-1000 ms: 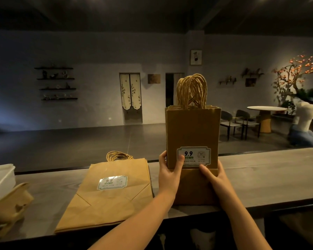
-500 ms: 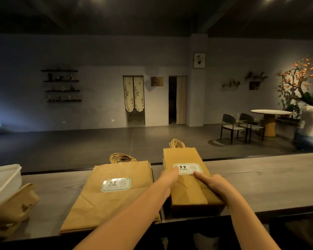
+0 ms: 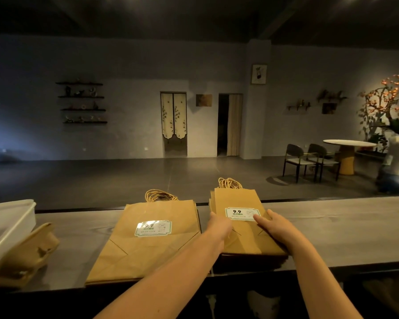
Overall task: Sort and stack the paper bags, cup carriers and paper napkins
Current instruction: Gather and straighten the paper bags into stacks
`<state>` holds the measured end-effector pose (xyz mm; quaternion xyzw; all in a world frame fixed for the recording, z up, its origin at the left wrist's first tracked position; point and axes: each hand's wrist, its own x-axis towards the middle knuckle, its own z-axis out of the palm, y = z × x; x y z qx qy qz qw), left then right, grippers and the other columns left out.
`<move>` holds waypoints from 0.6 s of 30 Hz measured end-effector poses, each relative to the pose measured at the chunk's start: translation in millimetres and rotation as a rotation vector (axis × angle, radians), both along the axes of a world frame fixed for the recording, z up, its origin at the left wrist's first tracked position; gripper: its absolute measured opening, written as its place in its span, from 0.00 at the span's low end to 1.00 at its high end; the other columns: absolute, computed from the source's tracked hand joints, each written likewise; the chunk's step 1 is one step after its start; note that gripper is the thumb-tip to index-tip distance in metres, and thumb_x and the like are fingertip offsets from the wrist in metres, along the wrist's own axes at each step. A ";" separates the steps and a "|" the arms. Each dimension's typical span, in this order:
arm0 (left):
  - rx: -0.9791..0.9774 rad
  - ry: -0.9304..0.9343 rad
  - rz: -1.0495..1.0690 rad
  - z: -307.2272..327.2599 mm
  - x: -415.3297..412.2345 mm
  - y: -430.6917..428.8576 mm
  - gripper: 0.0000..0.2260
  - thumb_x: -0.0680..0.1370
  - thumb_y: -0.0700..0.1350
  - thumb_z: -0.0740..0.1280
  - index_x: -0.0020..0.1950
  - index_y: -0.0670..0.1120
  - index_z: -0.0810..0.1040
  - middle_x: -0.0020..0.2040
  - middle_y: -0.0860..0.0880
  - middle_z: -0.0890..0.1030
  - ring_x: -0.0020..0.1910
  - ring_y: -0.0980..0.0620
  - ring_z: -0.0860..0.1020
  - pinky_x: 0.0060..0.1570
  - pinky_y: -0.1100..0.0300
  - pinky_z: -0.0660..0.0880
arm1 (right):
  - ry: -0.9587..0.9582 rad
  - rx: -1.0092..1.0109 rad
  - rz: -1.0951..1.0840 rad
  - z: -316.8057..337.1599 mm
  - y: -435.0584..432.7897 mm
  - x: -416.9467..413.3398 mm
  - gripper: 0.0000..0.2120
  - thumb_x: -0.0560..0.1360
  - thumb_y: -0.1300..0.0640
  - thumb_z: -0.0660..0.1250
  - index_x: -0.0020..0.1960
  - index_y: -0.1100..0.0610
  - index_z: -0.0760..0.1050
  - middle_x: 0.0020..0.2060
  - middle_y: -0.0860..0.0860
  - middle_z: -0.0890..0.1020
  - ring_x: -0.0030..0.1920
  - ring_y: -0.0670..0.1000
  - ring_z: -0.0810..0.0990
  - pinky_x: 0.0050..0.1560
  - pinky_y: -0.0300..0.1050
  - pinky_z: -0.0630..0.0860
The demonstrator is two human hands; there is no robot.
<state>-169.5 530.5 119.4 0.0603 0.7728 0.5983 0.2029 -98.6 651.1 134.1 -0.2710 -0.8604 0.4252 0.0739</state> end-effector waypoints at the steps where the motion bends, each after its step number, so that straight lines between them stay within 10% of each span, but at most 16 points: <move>1: 0.008 -0.010 0.002 -0.2 -0.5 -0.7 0.16 0.82 0.42 0.57 0.69 0.44 0.62 0.63 0.44 0.73 0.54 0.48 0.71 0.47 0.57 0.70 | 0.027 -0.089 0.011 1.8 -0.3 2.9 0.24 0.80 0.50 0.57 0.73 0.59 0.59 0.68 0.56 0.69 0.57 0.53 0.71 0.56 0.45 0.67; 5: 0.082 -0.081 0.009 -0.3 -2.4 -2.6 0.09 0.82 0.41 0.55 0.61 0.45 0.70 0.60 0.43 0.76 0.52 0.47 0.74 0.48 0.55 0.72 | 0.033 -0.308 0.007 -1.7 -0.3 8.4 0.26 0.82 0.53 0.54 0.77 0.55 0.49 0.72 0.54 0.63 0.57 0.52 0.70 0.53 0.45 0.69; 18: 0.044 -0.069 0.010 -21.5 -17.6 8.6 0.15 0.81 0.46 0.56 0.67 0.46 0.66 0.60 0.45 0.76 0.57 0.46 0.75 0.55 0.52 0.75 | -0.027 -0.128 0.044 -10.4 6.8 -9.4 0.26 0.82 0.51 0.52 0.77 0.51 0.46 0.75 0.55 0.58 0.73 0.57 0.59 0.69 0.50 0.58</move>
